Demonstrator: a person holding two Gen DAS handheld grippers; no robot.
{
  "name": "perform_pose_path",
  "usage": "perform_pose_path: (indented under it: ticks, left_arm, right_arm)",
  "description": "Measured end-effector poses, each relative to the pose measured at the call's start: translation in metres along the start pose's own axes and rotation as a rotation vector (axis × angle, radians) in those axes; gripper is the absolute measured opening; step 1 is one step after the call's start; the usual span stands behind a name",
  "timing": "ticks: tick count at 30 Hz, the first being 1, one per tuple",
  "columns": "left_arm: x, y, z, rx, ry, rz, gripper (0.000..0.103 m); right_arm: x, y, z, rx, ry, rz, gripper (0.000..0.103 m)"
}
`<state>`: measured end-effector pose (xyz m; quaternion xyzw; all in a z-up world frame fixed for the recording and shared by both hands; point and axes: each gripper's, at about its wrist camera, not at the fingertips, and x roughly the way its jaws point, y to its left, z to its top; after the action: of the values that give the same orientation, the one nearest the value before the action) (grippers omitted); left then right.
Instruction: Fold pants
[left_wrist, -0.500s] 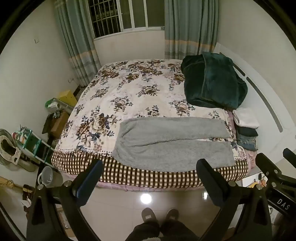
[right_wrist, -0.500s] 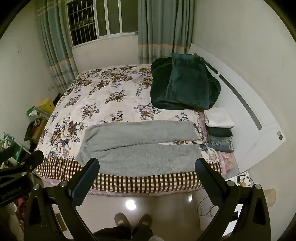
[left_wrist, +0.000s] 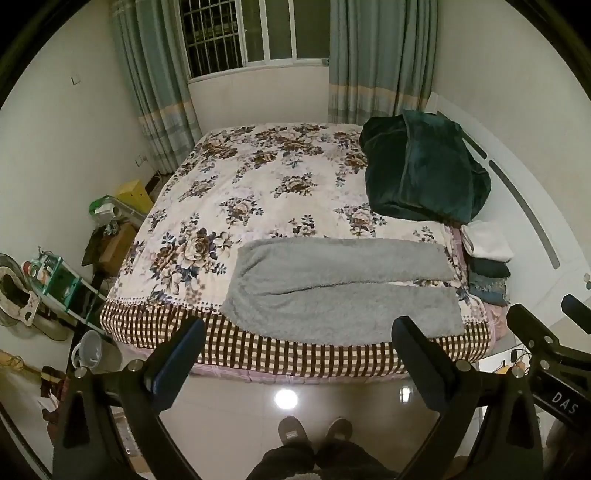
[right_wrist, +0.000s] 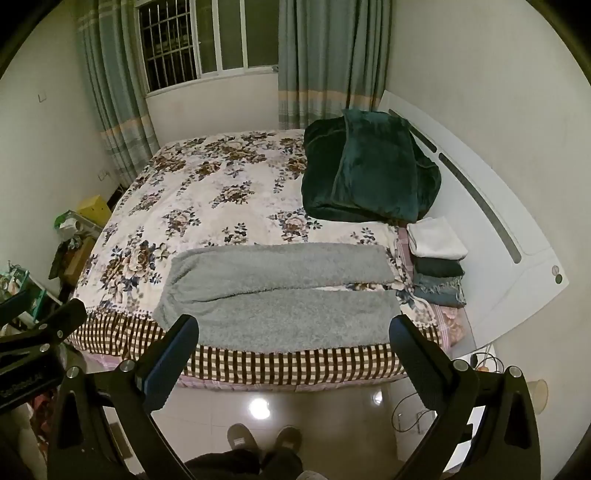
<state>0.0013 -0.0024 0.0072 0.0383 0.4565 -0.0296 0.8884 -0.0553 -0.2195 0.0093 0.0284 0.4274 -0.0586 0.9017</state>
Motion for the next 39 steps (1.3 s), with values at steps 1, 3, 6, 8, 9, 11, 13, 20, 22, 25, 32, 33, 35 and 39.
perform_pose_path:
  ticks: [1,3,6,8,9,11,13,20,22,25,32,33,35,39]
  left_arm:
    - [0.0,-0.001,0.001,-0.001,-0.001,0.0,0.103]
    - [0.001,0.0,0.0,-0.002,-0.002,-0.003,0.103]
    - [0.0,0.001,-0.001,-0.006,-0.009,-0.006,0.103]
    - [-0.006,0.001,0.005,-0.017,-0.011,-0.009,0.103]
    - [-0.006,0.001,0.006,-0.018,-0.011,-0.009,0.103]
    - [-0.006,0.001,0.005,-0.017,-0.011,-0.009,0.103]
    - [-0.006,0.002,0.005,-0.017,-0.013,-0.009,0.103]
    - [-0.008,0.003,0.006,-0.019,-0.016,-0.011,0.103]
    - [-0.008,0.004,0.005,-0.021,-0.016,-0.013,0.103]
    - [-0.008,0.004,0.005,-0.019,-0.017,-0.014,0.103]
    - [-0.008,0.004,0.005,-0.02,-0.018,-0.016,0.103]
    - [-0.009,0.003,0.006,-0.021,-0.019,-0.017,0.103]
    - [-0.008,0.003,0.005,-0.021,-0.019,-0.016,0.103]
    - [-0.009,0.002,0.006,-0.023,-0.019,-0.016,0.103]
  right_arm:
    - [0.0,0.0,0.0,0.0,0.0,-0.001,0.103]
    - [0.0,0.0,0.0,0.0,0.0,0.0,0.103]
    - [-0.001,-0.001,0.0,-0.001,0.001,0.001,0.103]
    - [-0.001,-0.001,0.001,0.0,0.004,0.002,0.103]
    - [-0.001,-0.001,0.001,-0.001,0.003,0.002,0.103]
    - [-0.002,-0.002,0.001,0.0,0.005,0.003,0.103]
    - [-0.002,-0.002,0.001,-0.002,0.003,0.001,0.103]
    - [-0.003,-0.003,0.001,-0.003,0.003,0.001,0.103]
    - [-0.004,-0.003,0.002,-0.004,0.004,0.001,0.103]
    - [-0.004,-0.004,0.002,-0.004,0.004,0.002,0.103]
    - [-0.006,-0.004,0.002,-0.006,0.004,0.0,0.103]
    - [-0.006,-0.004,0.002,-0.006,0.004,0.001,0.103]
    - [-0.006,-0.005,0.003,-0.007,0.004,-0.001,0.103]
    - [-0.01,0.006,0.003,-0.007,0.004,0.0,0.103]
